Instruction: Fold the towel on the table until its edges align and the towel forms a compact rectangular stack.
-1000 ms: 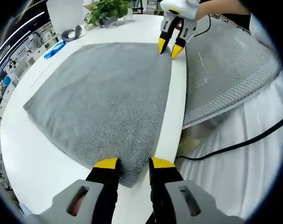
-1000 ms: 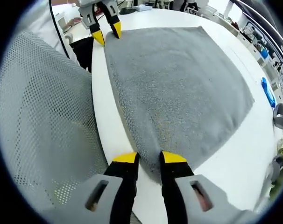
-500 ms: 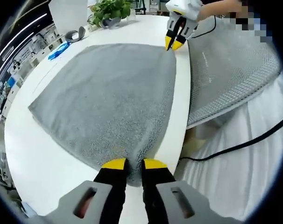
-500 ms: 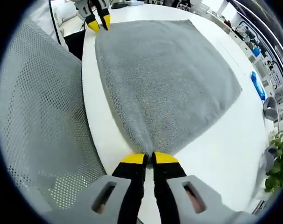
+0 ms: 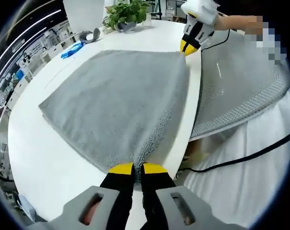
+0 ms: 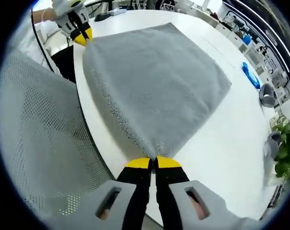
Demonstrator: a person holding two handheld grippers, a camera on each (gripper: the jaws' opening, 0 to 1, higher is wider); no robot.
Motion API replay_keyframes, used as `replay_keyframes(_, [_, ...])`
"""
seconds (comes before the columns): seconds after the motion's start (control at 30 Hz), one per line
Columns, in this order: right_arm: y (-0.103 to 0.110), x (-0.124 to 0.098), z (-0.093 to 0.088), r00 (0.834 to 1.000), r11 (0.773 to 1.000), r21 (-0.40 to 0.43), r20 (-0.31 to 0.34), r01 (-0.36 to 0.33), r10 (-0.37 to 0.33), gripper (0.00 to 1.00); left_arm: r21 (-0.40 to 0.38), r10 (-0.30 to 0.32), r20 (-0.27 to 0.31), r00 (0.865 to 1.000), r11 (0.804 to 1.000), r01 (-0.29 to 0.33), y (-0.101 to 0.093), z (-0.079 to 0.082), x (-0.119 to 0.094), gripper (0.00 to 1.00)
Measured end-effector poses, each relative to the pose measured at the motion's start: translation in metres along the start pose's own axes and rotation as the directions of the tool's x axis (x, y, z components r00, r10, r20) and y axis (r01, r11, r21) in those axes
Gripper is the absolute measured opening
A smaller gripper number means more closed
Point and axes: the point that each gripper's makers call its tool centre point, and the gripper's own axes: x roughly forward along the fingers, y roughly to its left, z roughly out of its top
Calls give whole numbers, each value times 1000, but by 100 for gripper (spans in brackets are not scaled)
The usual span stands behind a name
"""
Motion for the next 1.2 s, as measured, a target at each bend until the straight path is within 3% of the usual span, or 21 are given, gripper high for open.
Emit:
replay_keyframes(0.3, [-22,-28,23,994,994,93,84,58,-66,0,-42,57,56,997,998,-54,22,27,-29,5])
replay_keyframes(0.63, [-47,-51,49,986,993,70,134,94,-103,0,30,128,91,988,991,-131,52,56,-53,5])
replay_keyframes(0.87, [-60,-58,61,979,991,62,160,119,-128,0,26,148,113,983,988,-151,70,69,-60,5])
replay_keyframes(1.2, [-97,-63,81,959,980,78,204,183,-196,0,42,220,158,963,973,-229,104,99,-69,5])
